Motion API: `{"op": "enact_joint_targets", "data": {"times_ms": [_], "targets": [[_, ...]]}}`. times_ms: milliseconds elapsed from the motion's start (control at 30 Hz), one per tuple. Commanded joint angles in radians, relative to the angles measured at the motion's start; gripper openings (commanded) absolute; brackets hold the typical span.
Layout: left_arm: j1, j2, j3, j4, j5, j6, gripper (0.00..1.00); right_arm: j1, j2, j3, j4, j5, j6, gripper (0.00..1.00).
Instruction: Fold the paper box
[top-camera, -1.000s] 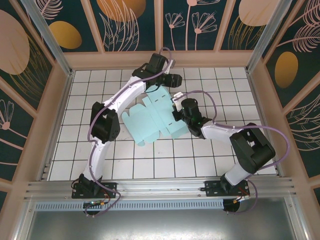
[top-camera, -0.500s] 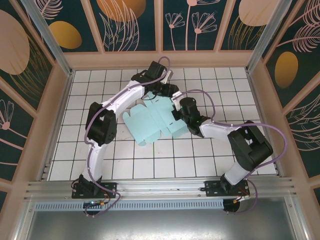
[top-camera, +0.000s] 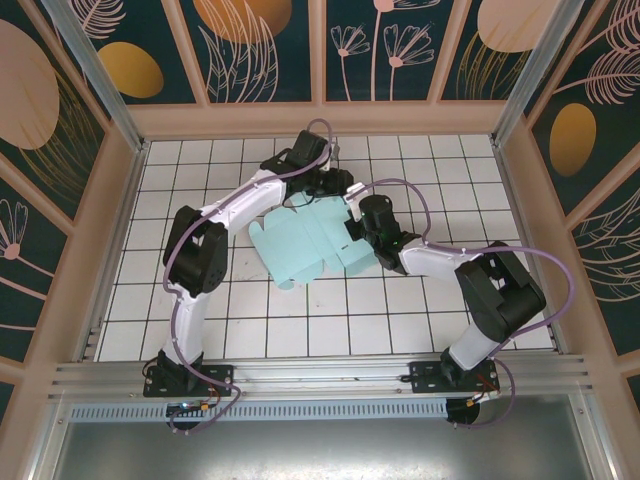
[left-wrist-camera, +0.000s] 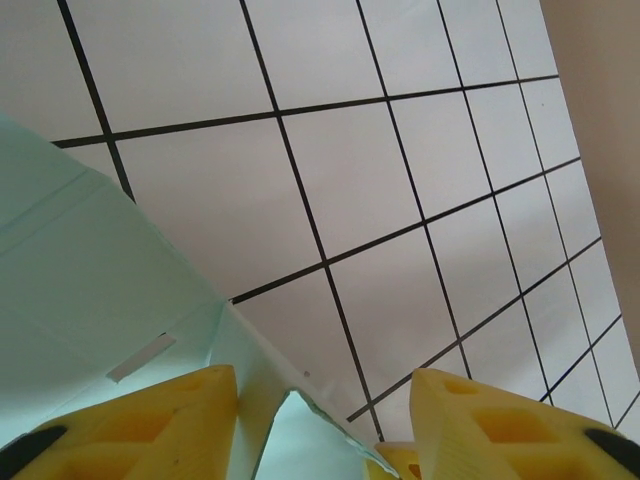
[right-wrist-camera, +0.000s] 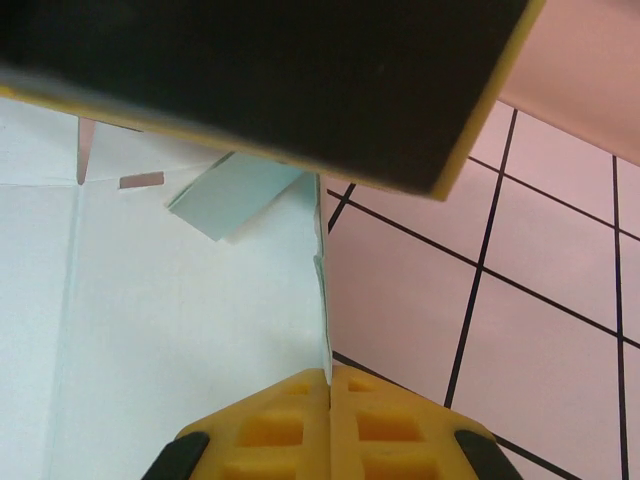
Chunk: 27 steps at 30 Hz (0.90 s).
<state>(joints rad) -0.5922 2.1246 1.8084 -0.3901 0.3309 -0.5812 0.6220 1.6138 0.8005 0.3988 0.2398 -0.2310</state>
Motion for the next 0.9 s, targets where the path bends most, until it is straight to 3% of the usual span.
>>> {"op": "enact_joint_targets", "data": {"times_ms": [0,100,267,667,867], "targets": [[-0.017,-0.069,-0.039,0.02,-0.006,-0.059,0.53,0.007,-0.001,0.017,0.028,0.024,-0.014,0.0],[-0.018,-0.111,-0.116,0.078,0.003,-0.085,0.54,0.006,-0.007,0.013,0.026,0.02,-0.01,0.0],[-0.018,-0.122,-0.185,0.166,0.041,-0.136,0.47,0.008,-0.009,0.008,0.031,0.011,-0.006,0.0],[-0.017,-0.077,-0.156,0.203,0.038,-0.175,0.49,0.041,-0.023,0.003,0.017,0.072,-0.053,0.0],[-0.018,-0.065,-0.15,0.207,0.046,-0.181,0.41,0.048,-0.02,0.003,0.018,0.092,-0.065,0.0]]}}
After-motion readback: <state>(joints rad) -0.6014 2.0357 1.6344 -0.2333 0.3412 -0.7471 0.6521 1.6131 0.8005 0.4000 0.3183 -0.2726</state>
